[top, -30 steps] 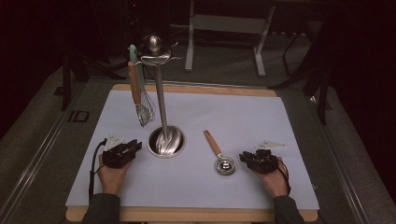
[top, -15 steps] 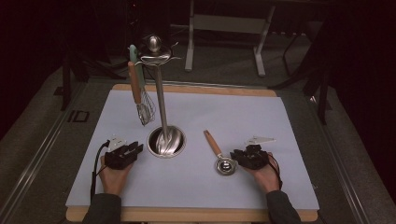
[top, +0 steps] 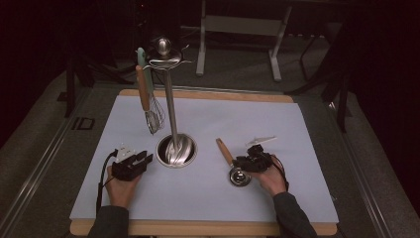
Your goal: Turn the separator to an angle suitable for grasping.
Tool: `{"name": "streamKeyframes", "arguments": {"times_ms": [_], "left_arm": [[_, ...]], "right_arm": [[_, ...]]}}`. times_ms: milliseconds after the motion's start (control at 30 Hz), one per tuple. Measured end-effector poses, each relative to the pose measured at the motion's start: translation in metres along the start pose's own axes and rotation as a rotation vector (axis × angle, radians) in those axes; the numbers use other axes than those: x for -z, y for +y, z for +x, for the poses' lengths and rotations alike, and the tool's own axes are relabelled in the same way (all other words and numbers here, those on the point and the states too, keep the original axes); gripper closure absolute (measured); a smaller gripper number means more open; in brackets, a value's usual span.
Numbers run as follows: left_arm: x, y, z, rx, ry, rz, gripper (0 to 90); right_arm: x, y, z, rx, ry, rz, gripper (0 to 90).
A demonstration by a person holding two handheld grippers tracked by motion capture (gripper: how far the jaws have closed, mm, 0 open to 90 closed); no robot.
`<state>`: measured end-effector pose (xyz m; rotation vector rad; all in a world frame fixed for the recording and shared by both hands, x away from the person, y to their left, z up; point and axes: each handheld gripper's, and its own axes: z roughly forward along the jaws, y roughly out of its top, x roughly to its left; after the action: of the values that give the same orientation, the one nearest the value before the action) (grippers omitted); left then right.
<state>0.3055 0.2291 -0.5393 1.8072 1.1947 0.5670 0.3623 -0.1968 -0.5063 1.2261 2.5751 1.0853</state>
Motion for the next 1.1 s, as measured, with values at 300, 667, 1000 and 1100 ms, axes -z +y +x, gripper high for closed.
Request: {"name": "streamKeyframes", "arguments": {"times_ms": [300,667,1000,1100], "left_arm": [[0.0,0.0,-0.001,-0.006,0.002,-0.002,66.5],[0.0,0.0,-0.001,-0.01,0.003,-0.004,66.4],[0.0,0.0,-0.001,-0.013,0.003,-0.003,66.3],[0.0,0.0,-0.001,-0.013,0.004,-0.002,66.3]], "right_arm": [[-0.014,0.012,0.001,-0.017,0.018,0.074,69.3],[-0.026,0.022,0.0,-0.055,0.069,0.158,67.9],[-0.038,0.038,0.005,-0.062,0.055,0.272,69.1],[-0.039,0.041,0.009,-0.062,0.038,0.301,69.5]]}}
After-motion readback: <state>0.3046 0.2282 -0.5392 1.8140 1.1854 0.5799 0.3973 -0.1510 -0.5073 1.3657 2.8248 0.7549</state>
